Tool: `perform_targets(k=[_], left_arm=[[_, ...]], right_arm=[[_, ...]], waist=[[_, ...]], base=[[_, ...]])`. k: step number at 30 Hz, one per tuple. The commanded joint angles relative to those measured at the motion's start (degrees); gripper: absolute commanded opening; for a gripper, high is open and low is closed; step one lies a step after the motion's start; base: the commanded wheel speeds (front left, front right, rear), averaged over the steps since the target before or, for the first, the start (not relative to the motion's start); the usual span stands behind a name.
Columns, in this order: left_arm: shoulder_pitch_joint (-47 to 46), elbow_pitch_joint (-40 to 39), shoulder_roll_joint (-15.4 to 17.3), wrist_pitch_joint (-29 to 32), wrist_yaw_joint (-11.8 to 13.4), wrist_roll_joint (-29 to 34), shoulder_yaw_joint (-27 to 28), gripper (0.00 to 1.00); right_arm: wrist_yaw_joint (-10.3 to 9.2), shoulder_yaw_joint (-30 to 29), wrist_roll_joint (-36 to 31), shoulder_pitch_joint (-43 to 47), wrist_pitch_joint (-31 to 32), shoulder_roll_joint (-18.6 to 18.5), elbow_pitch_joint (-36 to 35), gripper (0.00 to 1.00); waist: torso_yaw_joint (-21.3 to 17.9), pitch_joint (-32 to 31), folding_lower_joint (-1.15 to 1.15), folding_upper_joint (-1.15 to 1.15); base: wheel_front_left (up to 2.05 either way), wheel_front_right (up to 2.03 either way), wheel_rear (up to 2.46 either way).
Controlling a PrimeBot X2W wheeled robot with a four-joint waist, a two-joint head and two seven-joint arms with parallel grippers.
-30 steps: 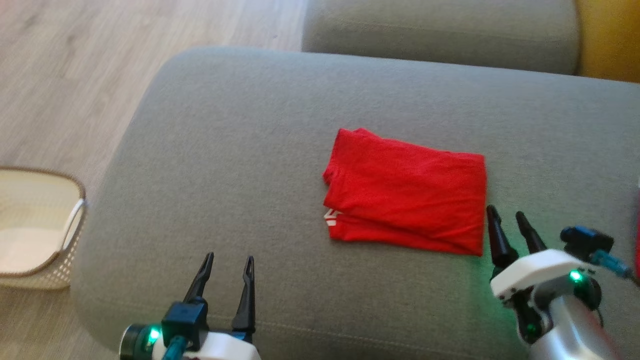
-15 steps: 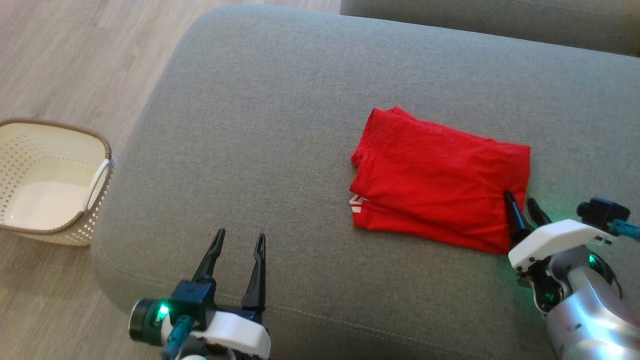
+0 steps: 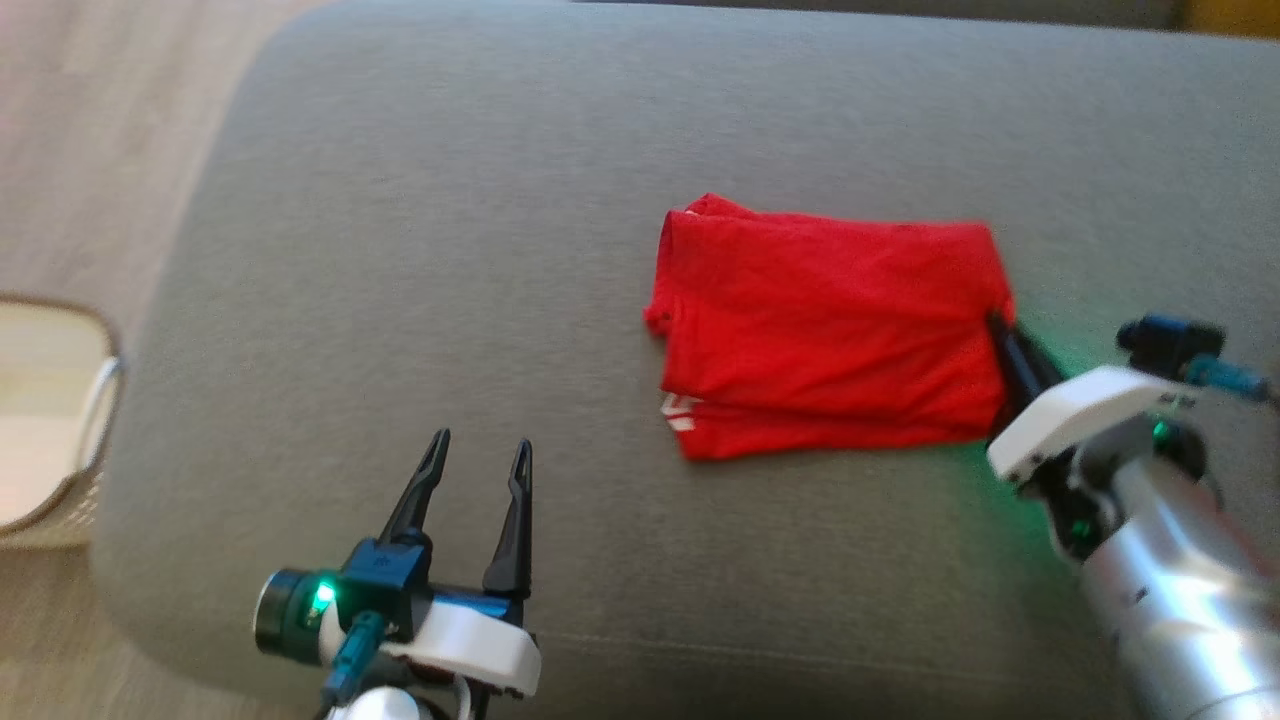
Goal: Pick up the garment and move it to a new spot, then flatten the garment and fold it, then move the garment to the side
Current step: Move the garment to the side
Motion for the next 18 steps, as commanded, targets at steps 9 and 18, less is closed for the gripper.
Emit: perform_targets(k=[9,18], left_arm=[[-3.7,-2.9,0.4,-0.7,-1.3,2.3,3.0,1.00],[-6.0,-3.3,2.1,-0.7,-2.3,3.6,4.0,1.00]], right_arm=[[-0.02,3.0,-2.4,-5.1,-1.4,-6.4,-8.0,0.00],[-0.02,-3.1,-6.5,-5.3,1.5,-12.6,-17.1,0.00]], waist=[[-12.7,3.3,0.00,0.00],[-21.1,6.4,0.00,0.00]], base=[[0.00,0.00,0.00],[0.00,0.00,0.00]])
